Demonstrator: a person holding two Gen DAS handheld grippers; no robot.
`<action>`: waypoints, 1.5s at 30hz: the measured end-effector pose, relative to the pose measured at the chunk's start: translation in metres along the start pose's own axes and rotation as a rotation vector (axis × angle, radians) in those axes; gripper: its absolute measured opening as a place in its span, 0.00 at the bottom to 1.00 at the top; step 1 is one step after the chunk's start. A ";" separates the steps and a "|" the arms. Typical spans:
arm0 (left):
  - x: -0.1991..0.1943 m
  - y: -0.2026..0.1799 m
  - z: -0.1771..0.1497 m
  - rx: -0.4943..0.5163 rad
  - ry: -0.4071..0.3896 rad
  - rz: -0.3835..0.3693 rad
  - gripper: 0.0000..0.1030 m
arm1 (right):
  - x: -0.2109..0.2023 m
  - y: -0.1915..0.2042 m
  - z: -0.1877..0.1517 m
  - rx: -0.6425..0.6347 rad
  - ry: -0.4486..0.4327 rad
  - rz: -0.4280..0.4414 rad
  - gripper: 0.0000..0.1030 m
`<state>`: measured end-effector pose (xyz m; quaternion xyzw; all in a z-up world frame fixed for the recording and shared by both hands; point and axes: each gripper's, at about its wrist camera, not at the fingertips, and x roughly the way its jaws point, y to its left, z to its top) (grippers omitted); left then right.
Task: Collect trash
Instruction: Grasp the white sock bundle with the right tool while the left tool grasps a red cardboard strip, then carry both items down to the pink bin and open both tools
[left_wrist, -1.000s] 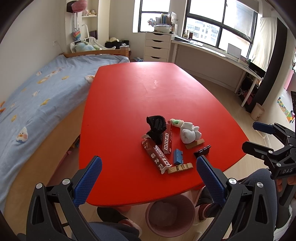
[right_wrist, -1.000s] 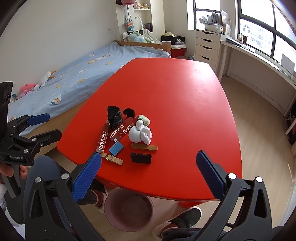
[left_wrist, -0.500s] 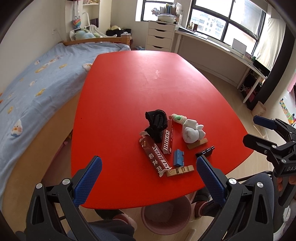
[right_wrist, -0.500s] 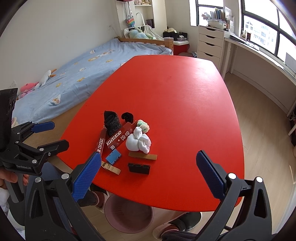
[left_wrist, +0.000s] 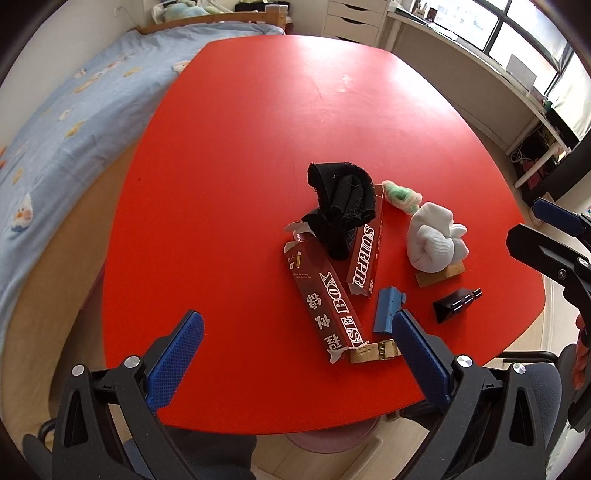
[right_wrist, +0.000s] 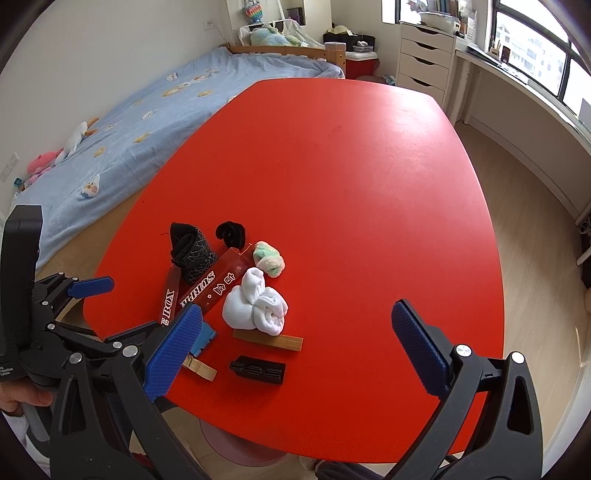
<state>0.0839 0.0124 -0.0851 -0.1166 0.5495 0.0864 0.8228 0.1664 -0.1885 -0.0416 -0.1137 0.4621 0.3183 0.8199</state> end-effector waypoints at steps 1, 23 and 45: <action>0.004 0.001 0.001 -0.011 0.011 0.005 0.95 | 0.005 0.000 0.001 0.004 0.012 0.003 0.97; 0.021 0.009 0.014 -0.010 0.008 0.061 0.68 | 0.058 0.018 0.002 -0.012 0.114 0.056 0.80; -0.002 0.014 0.003 0.017 -0.068 -0.025 0.14 | 0.036 0.016 0.000 0.005 0.045 0.083 0.40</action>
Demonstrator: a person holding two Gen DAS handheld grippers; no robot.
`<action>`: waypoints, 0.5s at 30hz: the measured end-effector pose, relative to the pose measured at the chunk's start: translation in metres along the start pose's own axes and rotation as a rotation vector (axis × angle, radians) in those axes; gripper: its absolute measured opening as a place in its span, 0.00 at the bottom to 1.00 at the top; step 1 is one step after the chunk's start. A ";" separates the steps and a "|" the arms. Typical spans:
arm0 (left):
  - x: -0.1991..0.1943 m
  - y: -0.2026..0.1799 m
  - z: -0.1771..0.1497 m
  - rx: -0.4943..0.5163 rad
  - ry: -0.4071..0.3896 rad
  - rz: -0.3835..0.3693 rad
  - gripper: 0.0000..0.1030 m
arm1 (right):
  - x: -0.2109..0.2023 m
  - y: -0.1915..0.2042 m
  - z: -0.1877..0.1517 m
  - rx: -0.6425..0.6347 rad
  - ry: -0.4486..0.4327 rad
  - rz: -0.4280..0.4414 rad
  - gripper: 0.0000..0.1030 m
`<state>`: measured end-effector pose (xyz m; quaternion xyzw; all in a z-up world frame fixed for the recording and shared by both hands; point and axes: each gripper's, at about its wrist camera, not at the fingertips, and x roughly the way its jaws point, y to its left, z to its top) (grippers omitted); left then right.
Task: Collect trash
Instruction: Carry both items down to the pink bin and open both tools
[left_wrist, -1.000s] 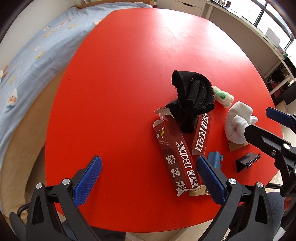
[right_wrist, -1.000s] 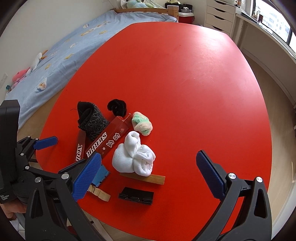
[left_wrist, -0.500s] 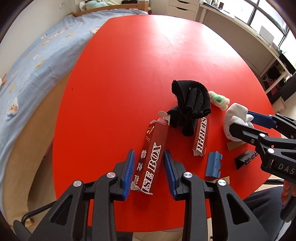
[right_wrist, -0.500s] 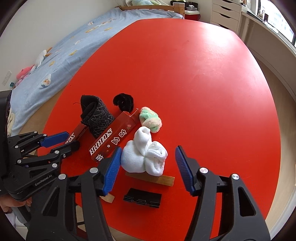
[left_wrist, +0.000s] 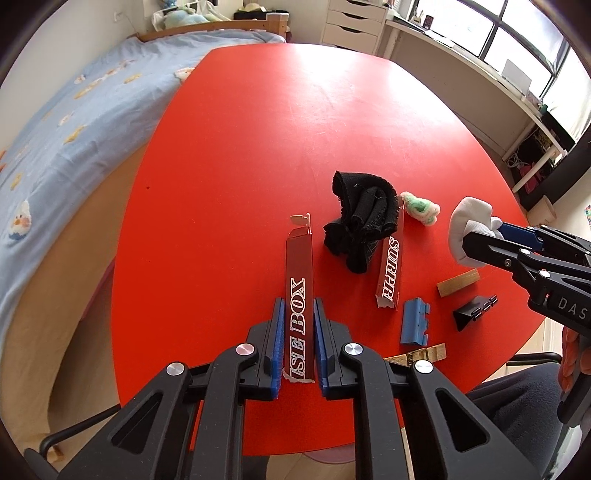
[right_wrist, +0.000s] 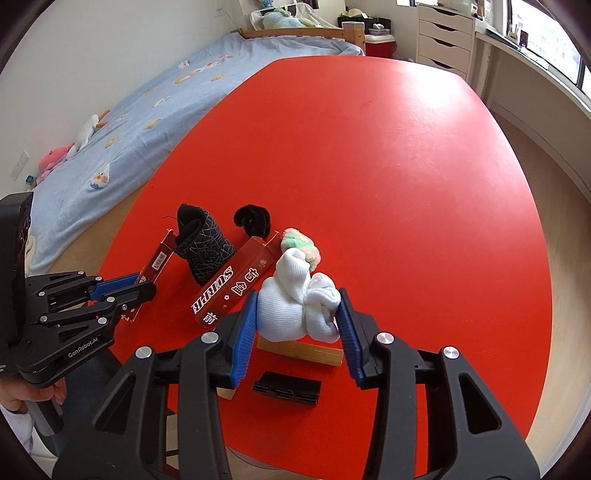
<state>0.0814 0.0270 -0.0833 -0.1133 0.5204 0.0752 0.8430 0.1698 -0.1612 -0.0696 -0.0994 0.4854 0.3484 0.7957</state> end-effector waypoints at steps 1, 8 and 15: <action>-0.003 0.000 0.000 0.001 -0.006 -0.002 0.14 | -0.003 0.000 0.001 0.001 -0.008 0.001 0.40; -0.026 -0.003 -0.005 0.022 -0.049 -0.020 0.14 | -0.027 0.002 0.000 0.002 -0.061 0.004 0.40; -0.049 -0.010 -0.013 0.061 -0.088 -0.064 0.14 | -0.054 0.006 -0.011 -0.012 -0.106 0.005 0.40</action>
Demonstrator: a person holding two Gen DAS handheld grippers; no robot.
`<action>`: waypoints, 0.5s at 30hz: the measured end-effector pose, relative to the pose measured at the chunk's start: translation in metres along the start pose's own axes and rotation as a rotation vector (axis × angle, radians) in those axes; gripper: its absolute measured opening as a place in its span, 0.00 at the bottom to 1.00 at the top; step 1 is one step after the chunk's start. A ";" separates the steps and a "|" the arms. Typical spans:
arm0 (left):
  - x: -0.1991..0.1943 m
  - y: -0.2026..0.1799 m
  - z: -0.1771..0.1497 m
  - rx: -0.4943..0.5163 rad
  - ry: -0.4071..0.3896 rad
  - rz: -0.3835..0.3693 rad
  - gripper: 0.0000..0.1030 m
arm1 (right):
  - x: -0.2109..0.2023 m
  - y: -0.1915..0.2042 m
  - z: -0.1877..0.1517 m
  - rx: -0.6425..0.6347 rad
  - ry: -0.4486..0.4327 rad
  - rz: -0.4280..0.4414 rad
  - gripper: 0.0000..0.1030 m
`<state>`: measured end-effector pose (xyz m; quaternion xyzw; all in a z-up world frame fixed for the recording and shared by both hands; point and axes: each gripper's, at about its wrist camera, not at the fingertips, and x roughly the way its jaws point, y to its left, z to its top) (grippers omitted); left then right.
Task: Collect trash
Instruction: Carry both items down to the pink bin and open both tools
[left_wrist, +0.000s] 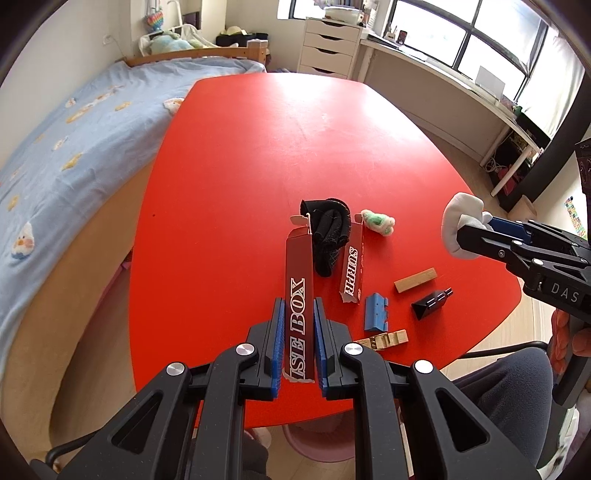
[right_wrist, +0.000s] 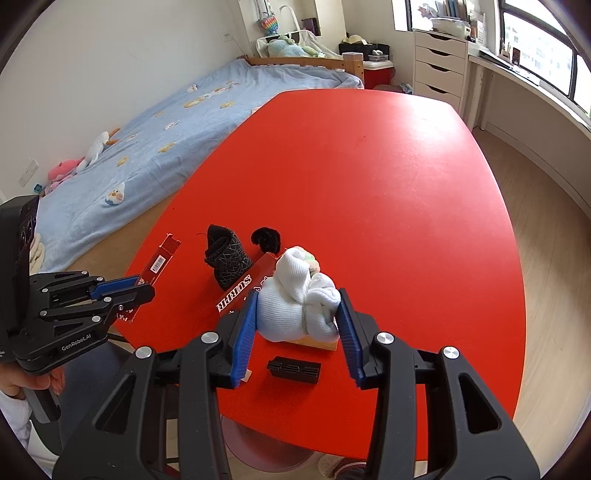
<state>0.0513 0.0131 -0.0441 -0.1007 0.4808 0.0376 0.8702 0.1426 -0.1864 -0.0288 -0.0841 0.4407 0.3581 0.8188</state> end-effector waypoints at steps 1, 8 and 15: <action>-0.004 -0.002 -0.001 0.009 -0.006 -0.008 0.14 | -0.004 0.001 -0.002 -0.003 -0.006 0.000 0.40; -0.030 -0.016 -0.011 0.060 -0.051 -0.053 0.14 | -0.033 0.012 -0.021 -0.023 -0.042 0.017 0.40; -0.048 -0.027 -0.024 0.100 -0.070 -0.087 0.14 | -0.064 0.026 -0.048 -0.040 -0.073 0.025 0.40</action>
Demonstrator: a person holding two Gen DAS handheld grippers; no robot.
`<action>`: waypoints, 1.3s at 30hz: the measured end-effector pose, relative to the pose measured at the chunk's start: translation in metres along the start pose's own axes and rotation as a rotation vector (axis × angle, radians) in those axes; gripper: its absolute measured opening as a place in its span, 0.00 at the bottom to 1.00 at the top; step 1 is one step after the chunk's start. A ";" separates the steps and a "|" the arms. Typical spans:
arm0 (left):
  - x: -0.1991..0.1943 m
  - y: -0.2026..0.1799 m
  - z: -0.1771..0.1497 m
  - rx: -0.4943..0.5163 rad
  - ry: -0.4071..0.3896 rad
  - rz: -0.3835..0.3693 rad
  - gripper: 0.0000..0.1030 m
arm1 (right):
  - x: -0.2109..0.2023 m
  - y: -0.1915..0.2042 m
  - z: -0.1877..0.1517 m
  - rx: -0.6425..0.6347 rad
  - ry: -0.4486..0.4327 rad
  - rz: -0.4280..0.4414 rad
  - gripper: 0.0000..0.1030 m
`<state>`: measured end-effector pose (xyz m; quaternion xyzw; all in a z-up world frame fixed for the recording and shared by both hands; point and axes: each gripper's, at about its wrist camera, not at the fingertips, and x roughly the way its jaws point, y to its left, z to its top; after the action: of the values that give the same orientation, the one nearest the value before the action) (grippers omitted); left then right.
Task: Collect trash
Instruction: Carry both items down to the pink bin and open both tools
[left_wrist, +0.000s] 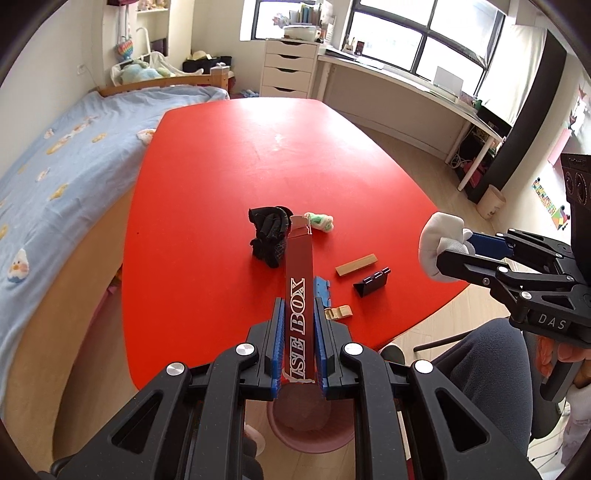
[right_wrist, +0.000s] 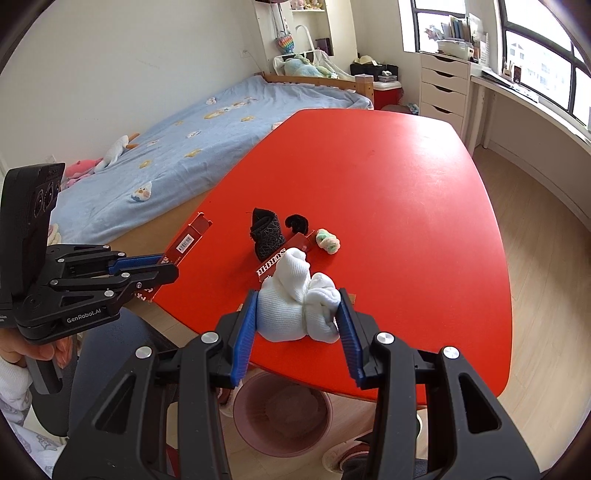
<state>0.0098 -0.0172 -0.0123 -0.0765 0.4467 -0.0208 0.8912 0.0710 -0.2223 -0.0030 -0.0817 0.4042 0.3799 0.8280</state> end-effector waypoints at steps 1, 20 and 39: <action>-0.002 -0.002 -0.002 0.005 -0.002 -0.004 0.14 | -0.003 0.002 -0.004 -0.003 -0.002 0.001 0.40; -0.022 -0.020 -0.051 0.057 0.042 -0.084 0.14 | -0.034 0.027 -0.058 -0.020 0.037 0.044 0.41; -0.024 -0.036 -0.070 0.077 0.085 -0.145 0.15 | -0.033 0.035 -0.078 -0.004 0.068 0.088 0.42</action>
<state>-0.0594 -0.0581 -0.0292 -0.0732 0.4764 -0.1058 0.8698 -0.0130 -0.2509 -0.0246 -0.0785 0.4344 0.4137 0.7962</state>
